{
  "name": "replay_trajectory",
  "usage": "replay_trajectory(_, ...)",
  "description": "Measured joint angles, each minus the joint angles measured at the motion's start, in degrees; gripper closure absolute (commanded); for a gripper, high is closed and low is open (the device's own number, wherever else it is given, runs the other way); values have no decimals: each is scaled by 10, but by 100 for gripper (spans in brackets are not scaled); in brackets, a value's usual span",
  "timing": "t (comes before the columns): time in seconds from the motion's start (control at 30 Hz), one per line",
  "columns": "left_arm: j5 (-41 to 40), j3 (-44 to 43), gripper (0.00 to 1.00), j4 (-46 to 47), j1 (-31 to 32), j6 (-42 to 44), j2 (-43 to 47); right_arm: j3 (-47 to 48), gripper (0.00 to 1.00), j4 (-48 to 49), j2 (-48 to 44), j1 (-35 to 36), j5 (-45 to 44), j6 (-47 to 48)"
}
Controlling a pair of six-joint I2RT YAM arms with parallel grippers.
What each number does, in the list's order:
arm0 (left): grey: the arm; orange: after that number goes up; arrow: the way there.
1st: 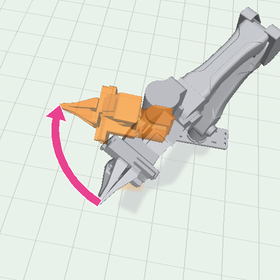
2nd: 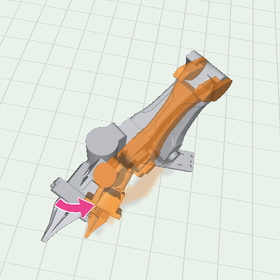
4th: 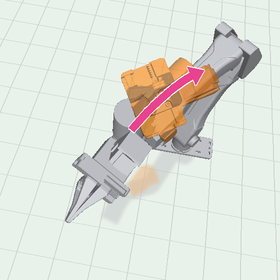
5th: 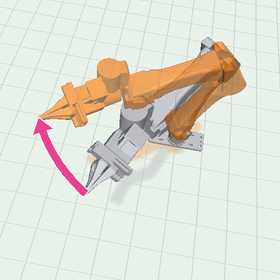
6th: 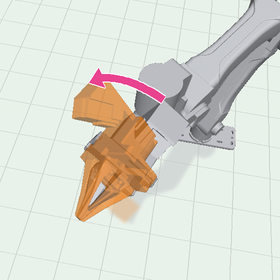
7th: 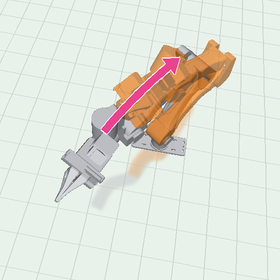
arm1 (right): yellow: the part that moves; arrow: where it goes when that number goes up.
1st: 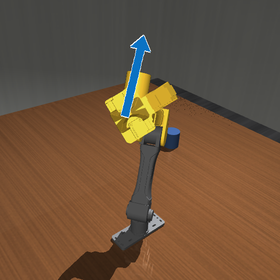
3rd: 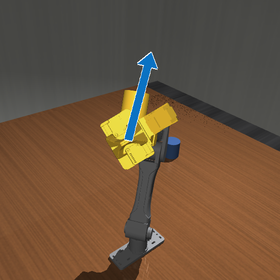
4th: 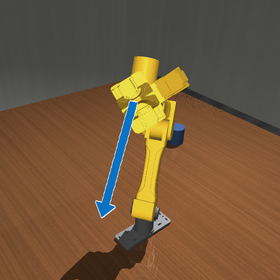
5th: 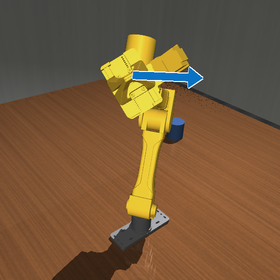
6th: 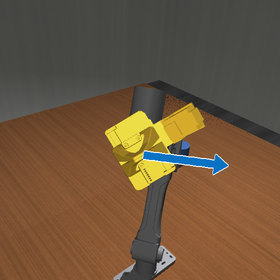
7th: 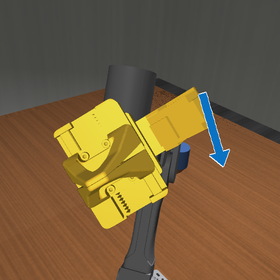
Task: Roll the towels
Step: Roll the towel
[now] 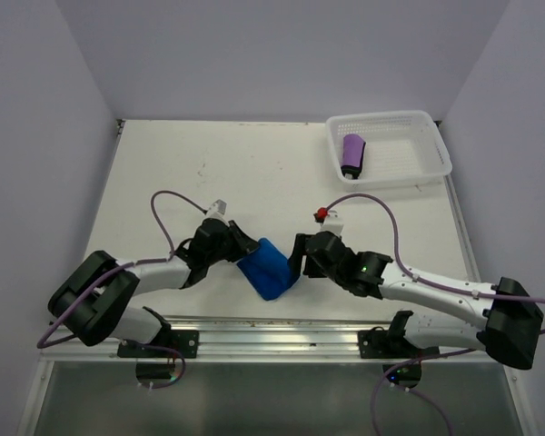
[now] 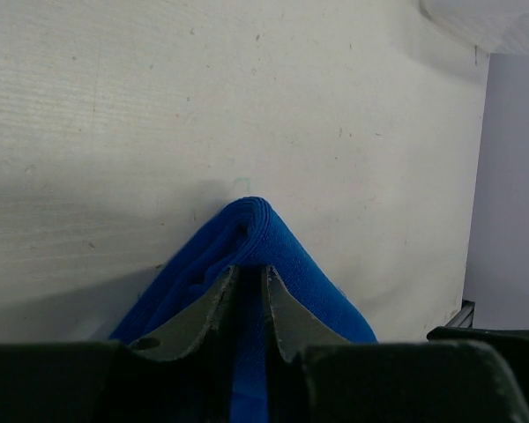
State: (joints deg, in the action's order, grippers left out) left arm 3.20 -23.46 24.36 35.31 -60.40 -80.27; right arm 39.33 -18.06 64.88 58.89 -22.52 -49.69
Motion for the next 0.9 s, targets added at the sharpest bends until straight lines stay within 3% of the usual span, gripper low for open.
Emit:
replay_trajectory(0.37, -7, 38, 80, 8, 0, 0, 33, -42, 32, 106, 42, -42, 99, -33)
replay_trajectory(0.53, -9, 40, 80, 2, 0, 0, 41, -60, 41, 150, 60, -42, 123, -32)
replay_trajectory(0.9, -21, 53, 80, -12, 0, 0, 65, -70, 43, 195, 73, -6, 156, -1)
